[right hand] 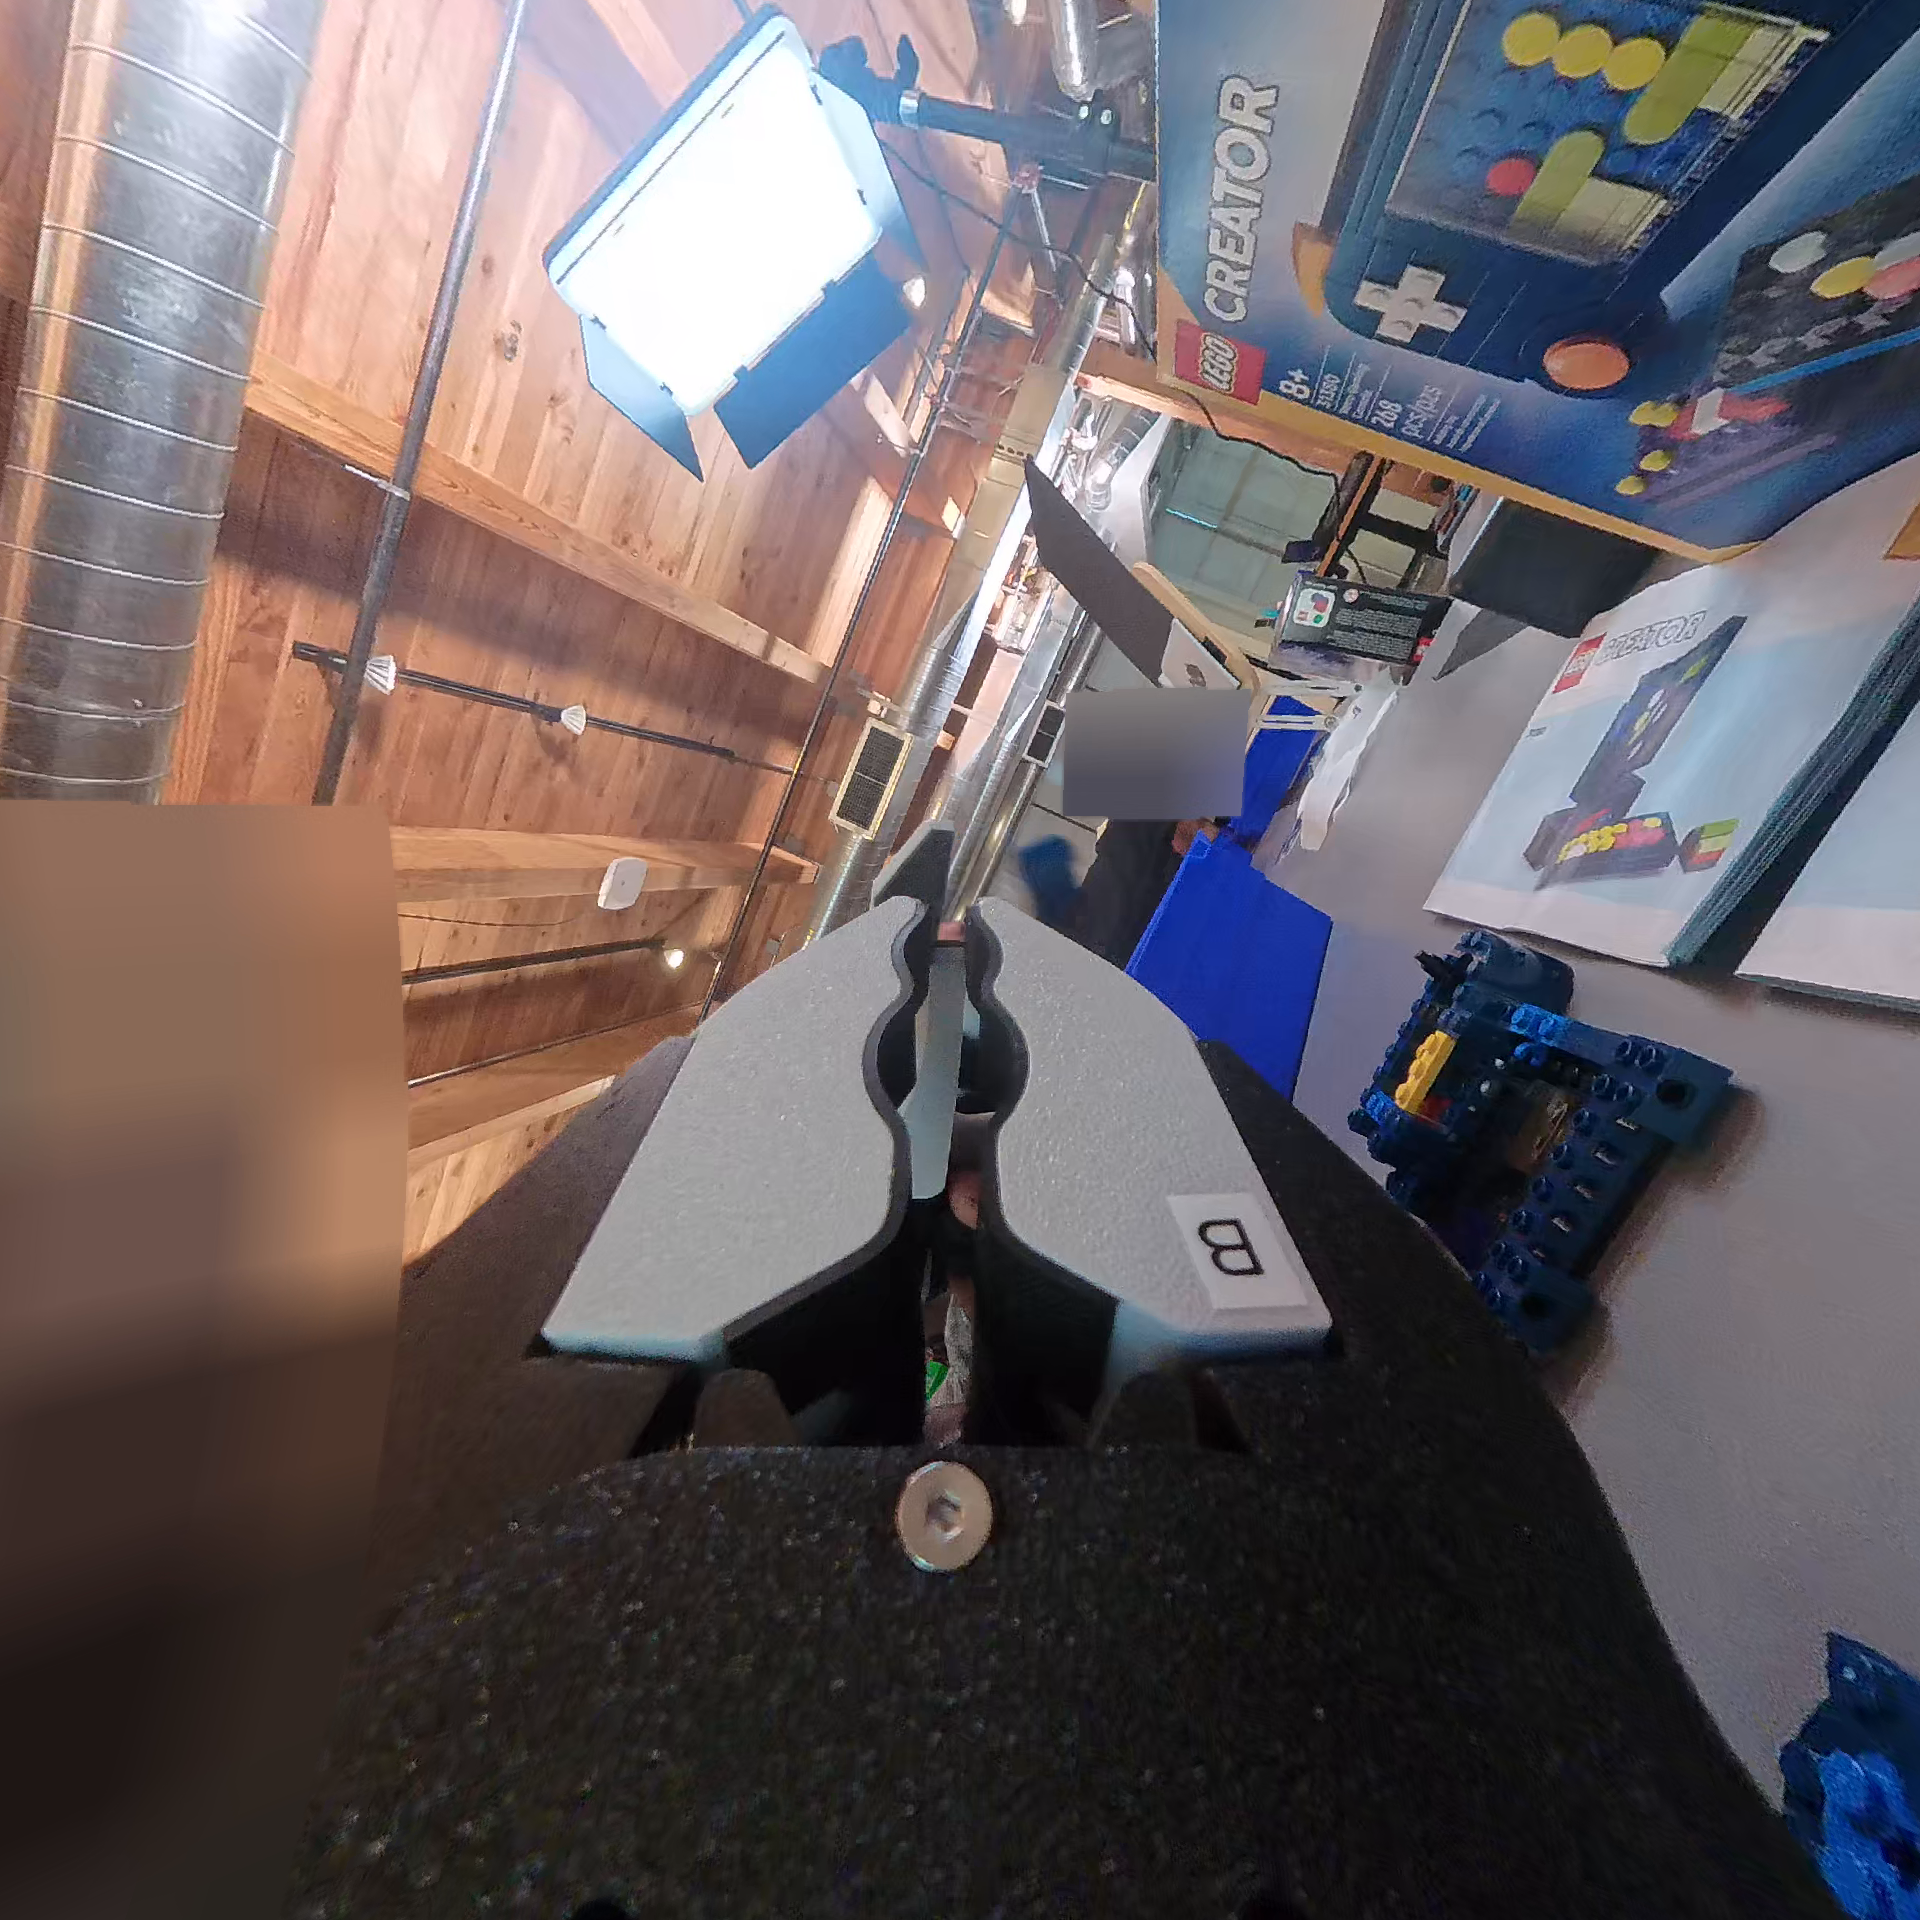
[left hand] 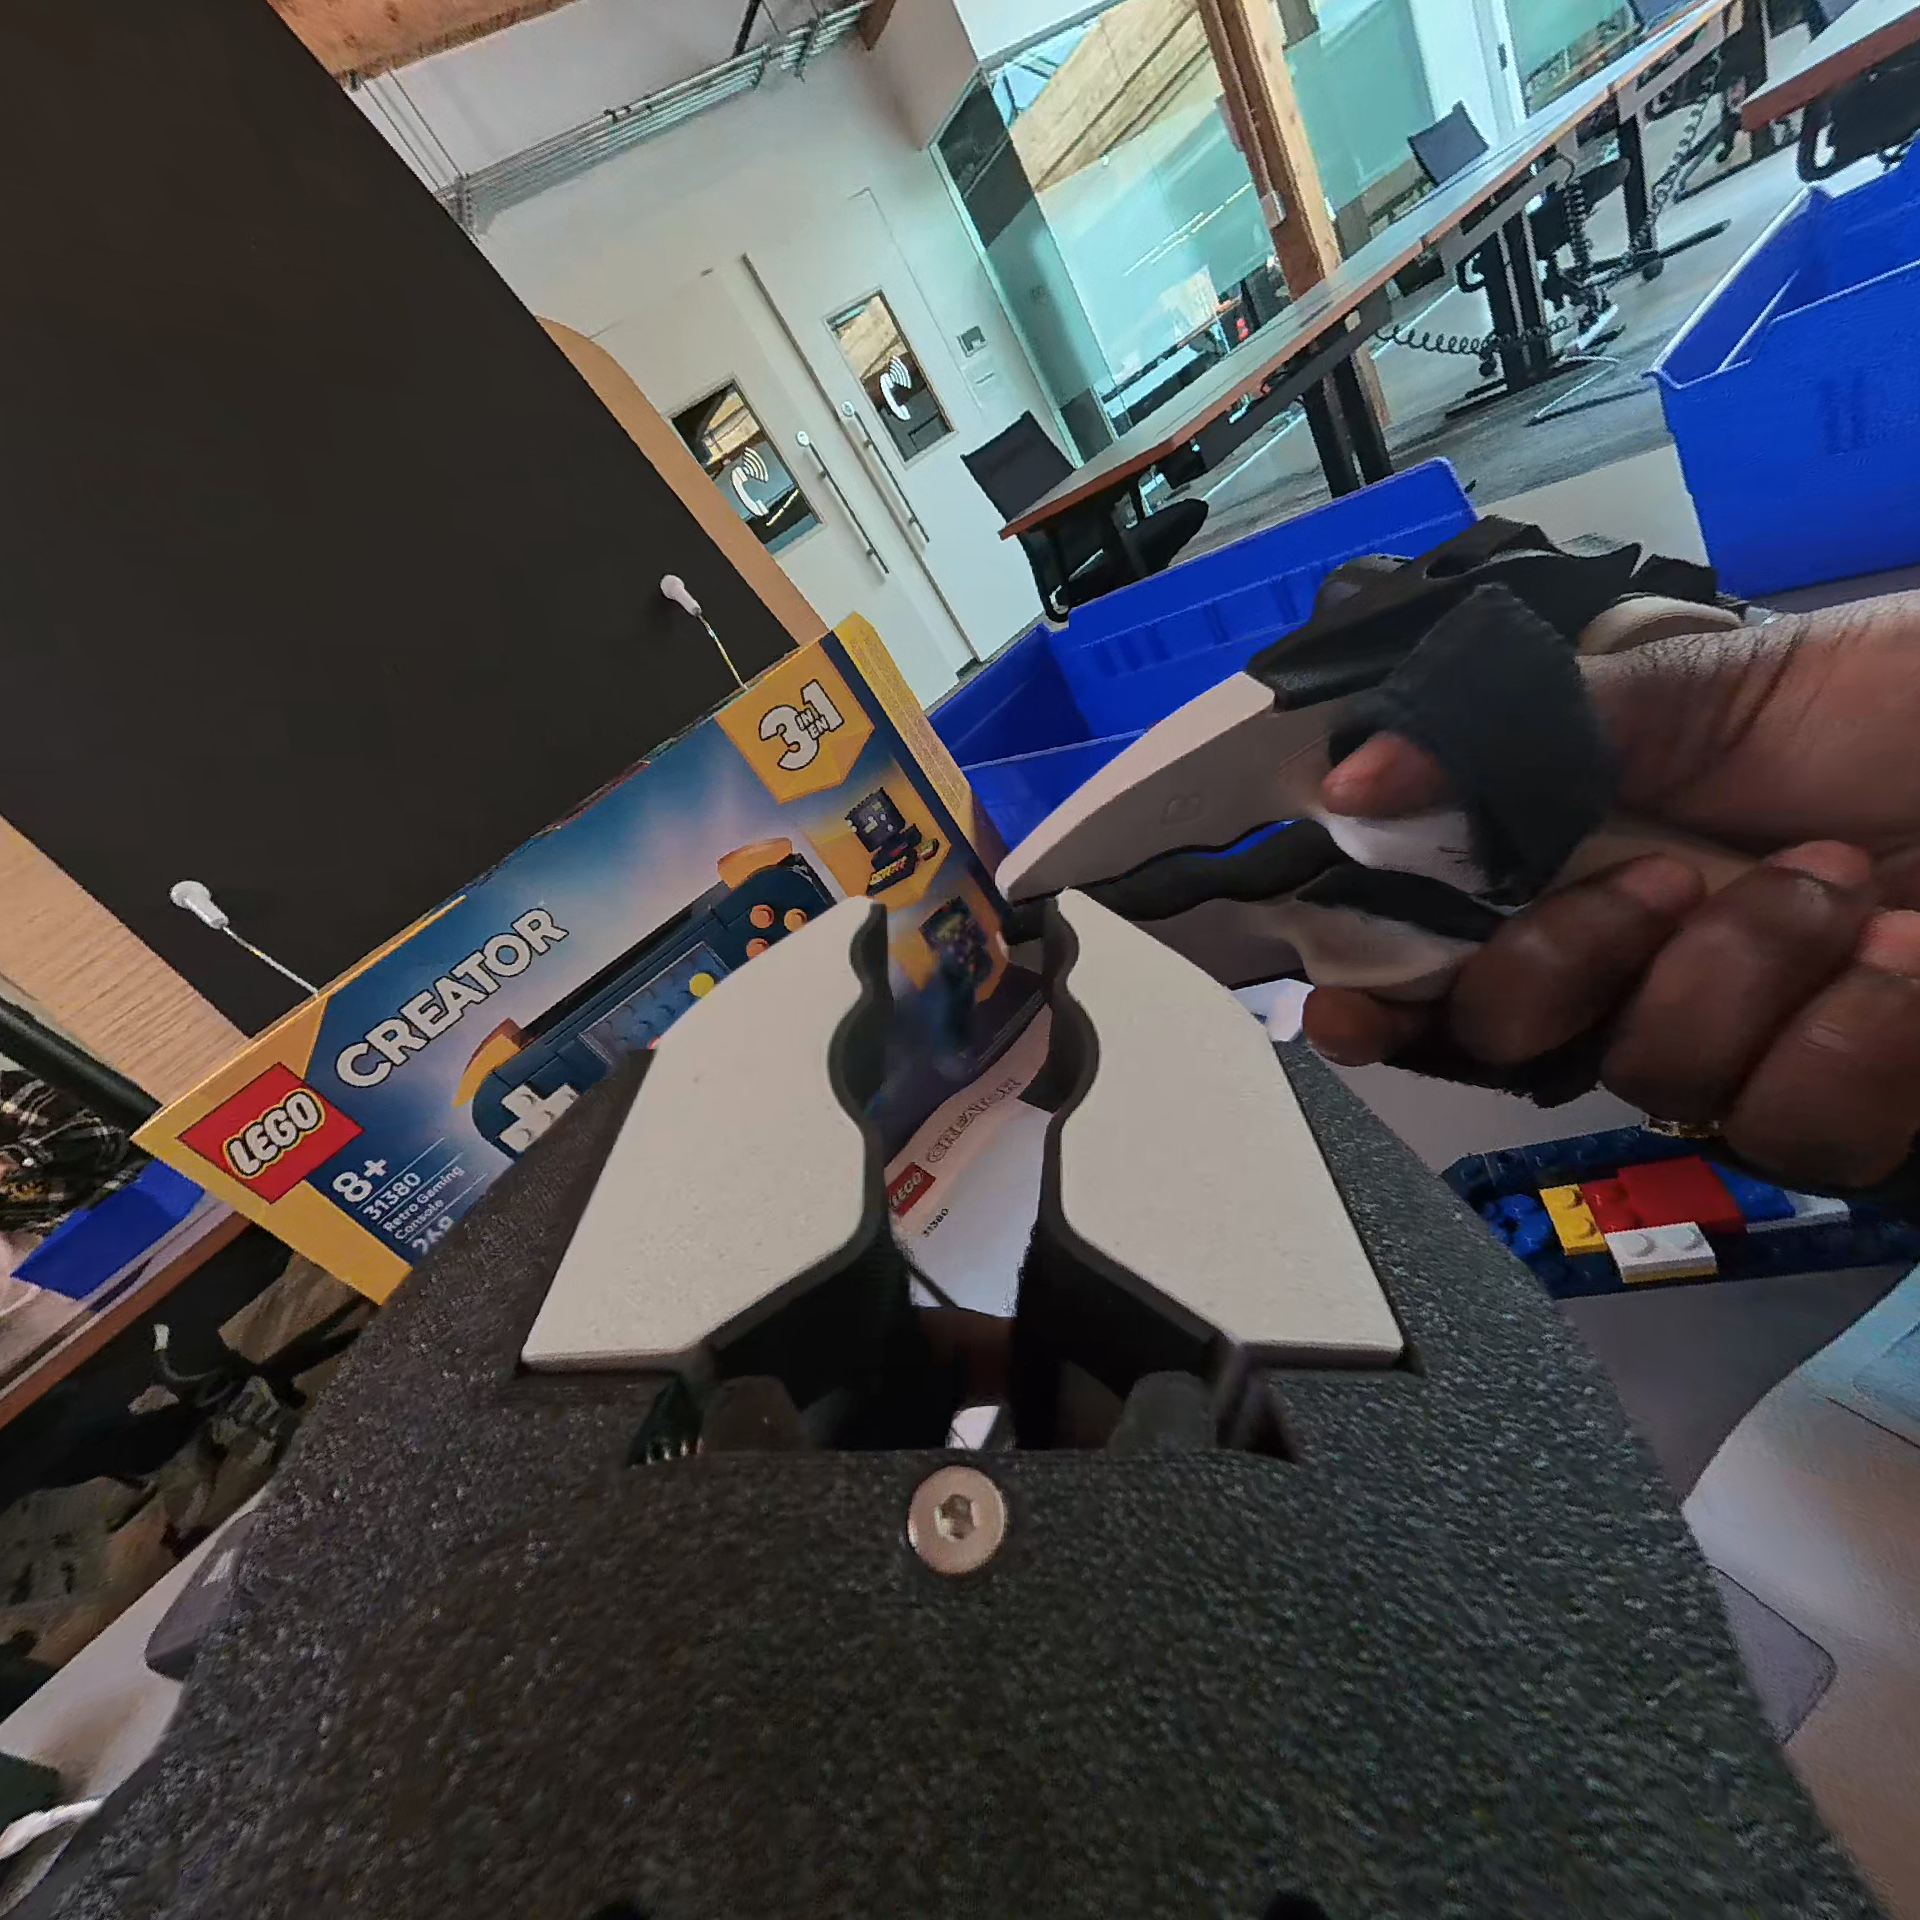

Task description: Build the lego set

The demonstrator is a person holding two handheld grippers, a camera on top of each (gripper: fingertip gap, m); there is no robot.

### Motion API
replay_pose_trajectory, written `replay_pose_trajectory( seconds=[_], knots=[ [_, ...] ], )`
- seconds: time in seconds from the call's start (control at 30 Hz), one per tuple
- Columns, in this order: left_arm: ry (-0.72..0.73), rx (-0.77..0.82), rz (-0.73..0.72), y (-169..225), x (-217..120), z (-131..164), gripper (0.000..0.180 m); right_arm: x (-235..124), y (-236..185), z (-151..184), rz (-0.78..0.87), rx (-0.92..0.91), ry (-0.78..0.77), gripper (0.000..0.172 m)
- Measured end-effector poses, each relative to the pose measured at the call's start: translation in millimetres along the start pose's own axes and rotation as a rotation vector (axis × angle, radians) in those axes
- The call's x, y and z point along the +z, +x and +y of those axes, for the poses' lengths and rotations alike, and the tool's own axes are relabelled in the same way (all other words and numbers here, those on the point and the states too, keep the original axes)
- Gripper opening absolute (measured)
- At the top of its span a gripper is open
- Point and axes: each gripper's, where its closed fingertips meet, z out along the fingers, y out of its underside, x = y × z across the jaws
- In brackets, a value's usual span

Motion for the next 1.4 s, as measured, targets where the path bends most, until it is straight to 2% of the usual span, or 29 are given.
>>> replay_pose_trajectory(
  seconds=[0.13, 0.2, 0.27, 0.37, 0.43, 0.53, 0.63, 0.73, 0.9, 1.03, 1.13, 1.27, 1.4],
  knots=[
    [0.011, -0.009, 0.054, 3, -1, 2, 0.024, 0, 3, 2, 0.015, -0.023, -0.046, 0.005],
    [-0.004, -0.007, 0.103, 1, -2, 11, 0.037, -2, 11, 7, 0.062, -0.06, -0.136, 0.005],
    [-0.07, -0.046, 0.231, 5, -4, 23, 0.043, -6, 22, 15, 0.134, -0.154, -0.285, 0.005],
    [-0.263, -0.131, 0.348, 7, -7, 51, 0.036, -26, 45, 12, 0.333, -0.45, -0.506, 0.008],
    [-0.314, -0.14, 0.37, 7, -10, 63, 0.033, -47, 64, -2, 0.506, -0.708, -0.65, 0.019],
    [-0.355, -0.154, 0.379, 12, -9, 70, 0.031, -87, 90, -28, 0.765, -1.026, -0.857, 0.023],
    [-0.367, -0.092, 0.411, 26, -8, 72, 0.03, -114, 99, -21, 0.819, -1.061, -1.078, 0.023],
    [-0.386, -0.03, 0.448, 39, -8, 75, 0.029, -131, 96, -14, 0.858, -1.03, -1.211, 0.023],
    [-0.374, 0.011, 0.468, 48, -8, 72, 0.029, -156, 86, -22, 0.93, -1.025, -1.304, 0.034],
    [-0.37, 0.019, 0.491, 53, -8, 72, 0.029, -144, 95, -16, 0.8, -1.102, -1.29, 0.037],
    [-0.364, 0.043, 0.498, 56, -9, 72, 0.029, -143, 103, -20, 0.762, -1.243, -1.302, 0.037],
    [-0.359, 0.04, 0.528, 62, -9, 72, 0.03, -137, 107, -20, 0.707, -1.277, -1.247, 0.021],
    [-0.3, 0.015, 0.525, 64, -7, 64, 0.041, -131, 103, -22, 0.654, -1.184, -1.134, 0.02]
  ],
)
